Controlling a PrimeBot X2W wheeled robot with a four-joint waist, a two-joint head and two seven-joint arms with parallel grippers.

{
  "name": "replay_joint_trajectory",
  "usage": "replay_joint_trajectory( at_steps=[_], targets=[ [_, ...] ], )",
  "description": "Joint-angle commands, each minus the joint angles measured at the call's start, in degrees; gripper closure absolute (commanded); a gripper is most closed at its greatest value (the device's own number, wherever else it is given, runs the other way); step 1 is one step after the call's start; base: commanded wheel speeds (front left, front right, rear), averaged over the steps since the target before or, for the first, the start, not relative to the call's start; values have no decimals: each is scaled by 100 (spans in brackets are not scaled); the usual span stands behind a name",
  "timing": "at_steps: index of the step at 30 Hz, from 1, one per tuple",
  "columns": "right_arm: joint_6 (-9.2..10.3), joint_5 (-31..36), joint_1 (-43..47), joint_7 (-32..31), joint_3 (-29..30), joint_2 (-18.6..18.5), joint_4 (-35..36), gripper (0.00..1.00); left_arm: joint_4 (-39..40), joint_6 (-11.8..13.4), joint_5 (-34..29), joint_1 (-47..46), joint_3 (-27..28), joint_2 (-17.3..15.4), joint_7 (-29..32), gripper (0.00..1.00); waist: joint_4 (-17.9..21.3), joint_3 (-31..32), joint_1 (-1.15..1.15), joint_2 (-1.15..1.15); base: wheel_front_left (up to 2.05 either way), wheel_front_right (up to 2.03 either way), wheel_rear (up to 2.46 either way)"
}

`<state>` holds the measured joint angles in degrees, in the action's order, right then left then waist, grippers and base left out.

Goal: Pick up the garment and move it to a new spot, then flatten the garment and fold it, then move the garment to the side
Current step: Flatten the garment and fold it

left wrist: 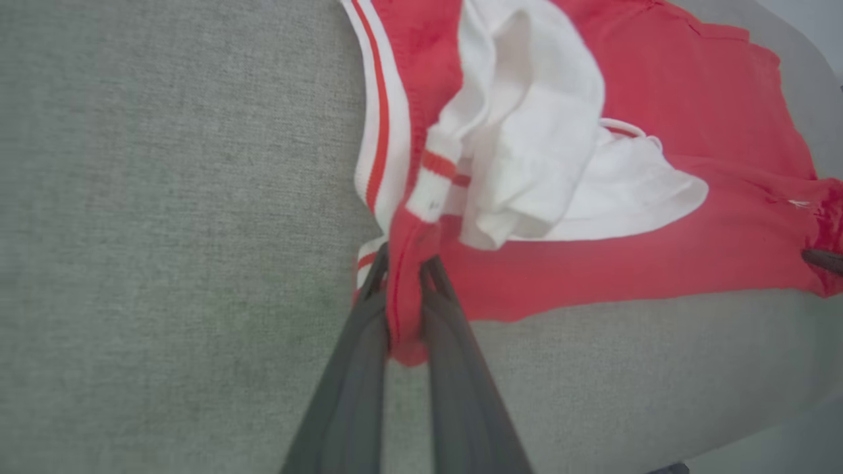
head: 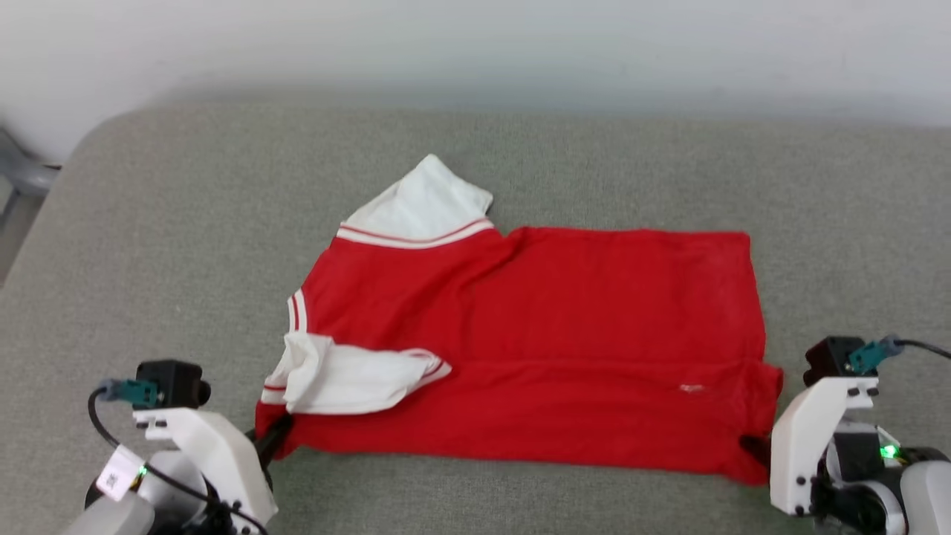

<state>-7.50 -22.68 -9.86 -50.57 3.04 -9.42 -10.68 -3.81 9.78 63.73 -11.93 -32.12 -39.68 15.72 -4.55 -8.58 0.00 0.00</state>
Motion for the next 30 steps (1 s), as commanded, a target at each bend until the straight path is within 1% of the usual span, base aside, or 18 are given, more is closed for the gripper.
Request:
replay_joint_trajectory(
  at_steps=[1,3,7,11,14,17,18,19,20,21,24,28,30],
  targets=[
    [3,-16,140,-23,0,-55,30,100,15,46,-8,105,22,-50,-33,100,23,212,0,0,0,0,0],
    [3,-45,315,-98,21,-107,271,100,121,128,11,314,11,-96,-61,100,28,409,0,0,0,0,0],
    [4,-78,906,-315,128,-115,755,100,355,381,112,870,-11,-219,-66,100,29,790,0,0,0,0,0],
    [4,-13,1522,-519,318,-13,1233,100,553,560,284,1390,-60,-260,-7,100,25,933,0,0,0,0,0],
    [4,26,1924,-575,465,158,1404,100,580,601,387,1653,-139,-155,-31,100,30,942,0,0,0,0,0],
    [4,58,2161,-467,566,318,1423,100,506,550,386,1693,-204,24,-111,100,35,919,0,0,0,0,0],
    [4,49,2229,-433,600,379,1389,89,446,552,377,1650,-192,98,-177,100,32,911,0,0,0,0,0],
    [4,44,2283,-366,615,418,1356,33,379,538,379,1609,-207,171,-196,82,25,904,0,0,0,0,0],
    [4,-18,2295,-269,658,437,1306,0,321,517,351,1560,-245,214,-193,49,19,895,0,0,0,0,0],
    [4,-44,2300,-159,661,459,1268,0,258,485,312,1475,-257,251,-225,0,13,887,0,0,0,0,0],
    [3,-96,2278,432,577,494,1330,0,121,413,214,1302,-251,359,-355,0,15,883,0,0,0,0,0],
    [3,57,2138,1720,454,447,1560,0,14,337,-62,1023,-124,345,-761,0,74,908,0,0,0,0,0],
    [3,120,2051,2313,418,449,1614,0,17,346,-240,900,-59,367,-1024,0,117,934,0,0,0,0,0]
  ],
)
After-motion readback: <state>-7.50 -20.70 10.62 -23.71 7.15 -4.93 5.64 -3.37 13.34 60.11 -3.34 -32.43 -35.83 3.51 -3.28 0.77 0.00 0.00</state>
